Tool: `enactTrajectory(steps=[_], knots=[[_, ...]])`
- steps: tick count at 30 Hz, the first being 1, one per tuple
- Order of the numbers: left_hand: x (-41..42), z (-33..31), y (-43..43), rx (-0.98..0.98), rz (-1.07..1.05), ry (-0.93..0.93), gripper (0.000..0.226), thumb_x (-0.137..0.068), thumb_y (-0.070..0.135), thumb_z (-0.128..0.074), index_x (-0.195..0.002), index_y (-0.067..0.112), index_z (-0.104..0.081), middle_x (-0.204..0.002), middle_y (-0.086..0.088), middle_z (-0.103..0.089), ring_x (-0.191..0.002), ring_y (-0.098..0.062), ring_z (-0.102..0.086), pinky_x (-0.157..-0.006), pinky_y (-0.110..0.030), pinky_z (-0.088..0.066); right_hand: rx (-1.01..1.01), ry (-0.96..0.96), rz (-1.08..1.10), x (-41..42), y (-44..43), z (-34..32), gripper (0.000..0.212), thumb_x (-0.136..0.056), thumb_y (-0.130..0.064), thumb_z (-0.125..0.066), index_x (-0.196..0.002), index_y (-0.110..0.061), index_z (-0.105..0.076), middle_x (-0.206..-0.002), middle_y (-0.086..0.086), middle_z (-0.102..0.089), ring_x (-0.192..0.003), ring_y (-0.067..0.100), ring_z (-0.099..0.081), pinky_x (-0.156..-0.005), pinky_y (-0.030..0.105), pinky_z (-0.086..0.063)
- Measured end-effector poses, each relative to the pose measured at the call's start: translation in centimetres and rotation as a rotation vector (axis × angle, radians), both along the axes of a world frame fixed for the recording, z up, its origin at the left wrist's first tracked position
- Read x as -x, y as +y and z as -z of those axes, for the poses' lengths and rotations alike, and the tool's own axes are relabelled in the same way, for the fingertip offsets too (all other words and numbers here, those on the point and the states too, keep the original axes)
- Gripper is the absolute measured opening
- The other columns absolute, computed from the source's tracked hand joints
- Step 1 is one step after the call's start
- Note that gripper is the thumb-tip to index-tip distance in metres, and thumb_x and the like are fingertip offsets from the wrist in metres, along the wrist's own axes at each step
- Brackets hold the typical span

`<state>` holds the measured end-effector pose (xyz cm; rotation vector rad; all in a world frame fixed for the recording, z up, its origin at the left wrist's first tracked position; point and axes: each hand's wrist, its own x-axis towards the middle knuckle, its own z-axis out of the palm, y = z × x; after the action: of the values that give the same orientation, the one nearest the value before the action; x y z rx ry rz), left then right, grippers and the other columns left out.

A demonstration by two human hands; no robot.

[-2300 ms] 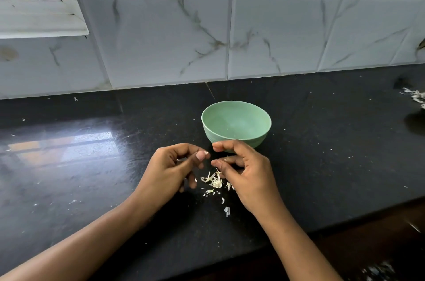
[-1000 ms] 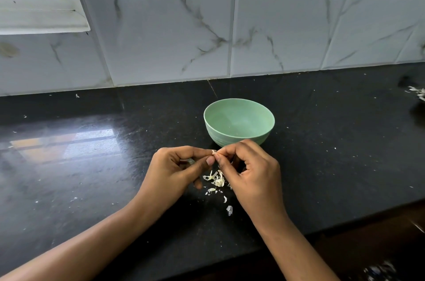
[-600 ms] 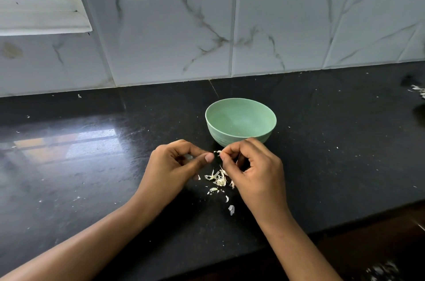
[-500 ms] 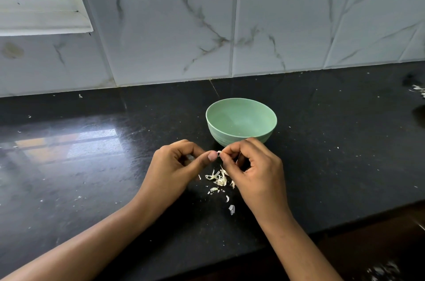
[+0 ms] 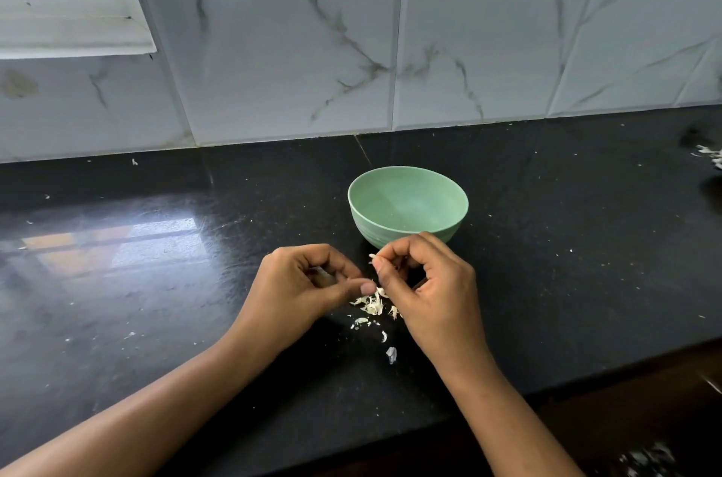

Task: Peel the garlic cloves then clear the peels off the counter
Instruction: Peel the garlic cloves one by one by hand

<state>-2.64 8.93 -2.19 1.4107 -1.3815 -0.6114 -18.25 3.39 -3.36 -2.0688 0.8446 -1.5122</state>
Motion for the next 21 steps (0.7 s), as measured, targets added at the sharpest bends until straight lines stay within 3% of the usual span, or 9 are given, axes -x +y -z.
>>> enactTrajectory(steps=[4, 9, 12, 16, 18, 21], knots=[[0.24, -0.31, 0.07, 0.026, 0.033, 0.019, 0.03, -0.059, 0.048, -0.078, -0.084, 0.031, -0.074, -0.073, 0.003, -0.069, -0.058, -0.011, -0.061, -0.056, -0.019, -0.047, -0.035, -0.012, -0.031, -0.05, 0.0, 0.08, 0.007, -0.08, -0.017, -0.072, -0.076, -0.015, -0.067, -0.072, -0.009, -0.06, -0.063, 0.01, -0.055, -0.058, 0.024, -0.047], [0.33, -0.49, 0.14, -0.042, 0.092, 0.175, 0.016, -0.071, 0.037, -0.07, -0.078, 0.024, -0.076, -0.066, -0.014, -0.07, -0.059, -0.023, -0.064, -0.051, -0.027, -0.049, -0.05, 0.014, -0.065, -0.08, 0.09, -0.01, 0.005, -0.079, -0.017, -0.071, -0.075, -0.015, -0.067, -0.072, -0.008, -0.06, -0.064, 0.01, -0.055, -0.058, 0.02, -0.045], [0.22, -0.54, 0.06, -0.065, 0.098, 0.211, 0.013, -0.072, 0.031, -0.069, -0.072, 0.019, -0.073, -0.059, -0.008, -0.065, -0.054, -0.016, -0.064, -0.047, -0.022, -0.048, -0.07, 0.02, -0.095, -0.11, 0.25, -0.1, 0.005, -0.079, -0.017, -0.072, -0.076, -0.015, -0.067, -0.072, -0.008, -0.06, -0.065, 0.01, -0.056, -0.06, 0.018, -0.045], [0.55, -0.16, 0.05, -0.078, 0.191, 0.125, 0.019, -0.088, 0.032, -0.06, -0.07, 0.026, -0.057, -0.061, 0.004, -0.057, -0.053, -0.017, -0.063, -0.049, -0.025, -0.048, -0.324, -0.133, -0.21, -0.06, 0.18, -0.35, 0.008, -0.079, -0.02, -0.07, -0.072, -0.018, -0.065, -0.065, -0.006, -0.059, -0.058, 0.007, -0.054, -0.051, 0.021, -0.045], [0.62, 0.1, 0.12, -0.094, 0.188, 0.072, 0.027, -0.093, 0.039, -0.052, -0.069, 0.025, -0.051, -0.062, 0.002, -0.054, -0.052, -0.016, -0.058, -0.048, -0.025, -0.042, -0.48, -0.231, -0.278, 0.2, 0.05, -0.45, 0.012, -0.082, -0.015, -0.071, -0.072, -0.018, -0.065, -0.061, -0.001, -0.056, -0.054, 0.011, -0.052, -0.041, 0.024, -0.043], [0.19, 0.36, 0.03, -0.068, 0.142, -0.079, 0.043, -0.087, 0.057, -0.041, -0.069, 0.017, -0.044, -0.059, -0.005, -0.045, -0.052, -0.018, -0.045, -0.051, -0.034, -0.037, -0.512, -0.211, -0.296, 0.27, -0.01, -0.4, 0.012, -0.083, -0.016, -0.069, -0.072, -0.02, -0.064, -0.059, -0.001, -0.054, -0.054, 0.013, -0.052, -0.039, 0.024, -0.042]])
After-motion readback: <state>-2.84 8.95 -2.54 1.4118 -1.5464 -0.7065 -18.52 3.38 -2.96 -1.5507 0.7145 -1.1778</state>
